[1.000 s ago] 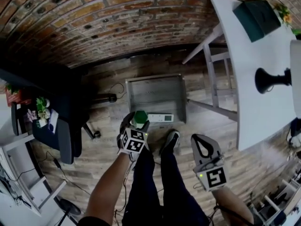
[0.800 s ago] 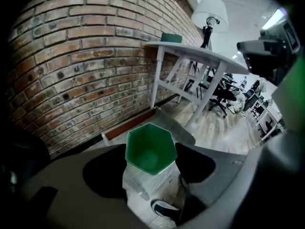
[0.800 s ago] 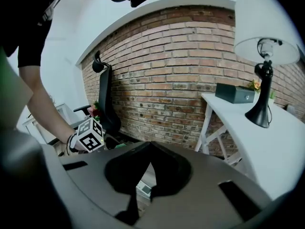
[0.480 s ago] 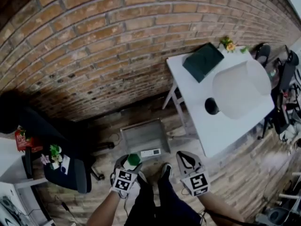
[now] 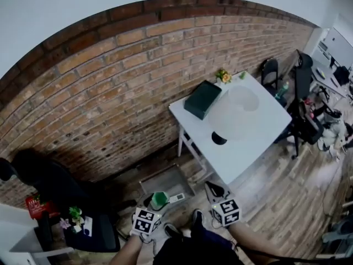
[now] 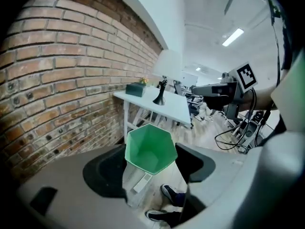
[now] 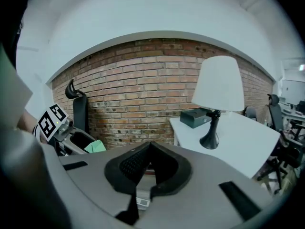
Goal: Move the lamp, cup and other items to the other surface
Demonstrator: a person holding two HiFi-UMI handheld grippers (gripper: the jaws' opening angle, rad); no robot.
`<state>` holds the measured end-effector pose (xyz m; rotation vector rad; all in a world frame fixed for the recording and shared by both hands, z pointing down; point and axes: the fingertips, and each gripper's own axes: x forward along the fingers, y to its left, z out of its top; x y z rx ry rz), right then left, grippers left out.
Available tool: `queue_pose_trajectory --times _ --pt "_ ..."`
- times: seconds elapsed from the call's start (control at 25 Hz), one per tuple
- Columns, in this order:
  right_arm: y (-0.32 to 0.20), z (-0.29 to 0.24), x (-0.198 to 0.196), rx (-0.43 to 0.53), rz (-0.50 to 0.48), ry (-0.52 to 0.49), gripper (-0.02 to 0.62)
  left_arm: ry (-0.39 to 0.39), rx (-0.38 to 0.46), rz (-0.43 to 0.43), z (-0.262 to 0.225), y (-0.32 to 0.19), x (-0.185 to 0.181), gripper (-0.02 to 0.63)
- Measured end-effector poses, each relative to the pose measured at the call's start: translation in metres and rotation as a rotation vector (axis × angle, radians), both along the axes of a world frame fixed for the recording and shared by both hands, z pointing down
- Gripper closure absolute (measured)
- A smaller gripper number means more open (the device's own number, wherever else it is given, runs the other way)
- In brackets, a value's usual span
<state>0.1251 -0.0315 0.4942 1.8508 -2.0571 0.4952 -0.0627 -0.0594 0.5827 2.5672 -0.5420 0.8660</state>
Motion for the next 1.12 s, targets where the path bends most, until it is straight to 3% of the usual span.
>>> queue_pose_trajectory --times 0.24,0.44,0.76,1.12 --pt "0.044 -0.025 0.053 0.048 0.177 0.013 0.591 0.031 0.078 0.138 -0.030 0.002 0.049 0.293" --pt "0.090 -0.021 0.098 0.027 0.293 -0.001 0.591 0.059 0.081 0.212 -0.049 0.025 0.099 0.293" --pt "0.138 -0.023 0.163 0.029 0.310 -0.040 0.591 0.065 0.088 0.249 -0.061 0.058 0.194 0.293" --pt "0.179 -0.012 0.254 0.015 0.318 -0.069 0.591 -0.002 0.095 0.243 -0.054 0.079 0.305 0.293"
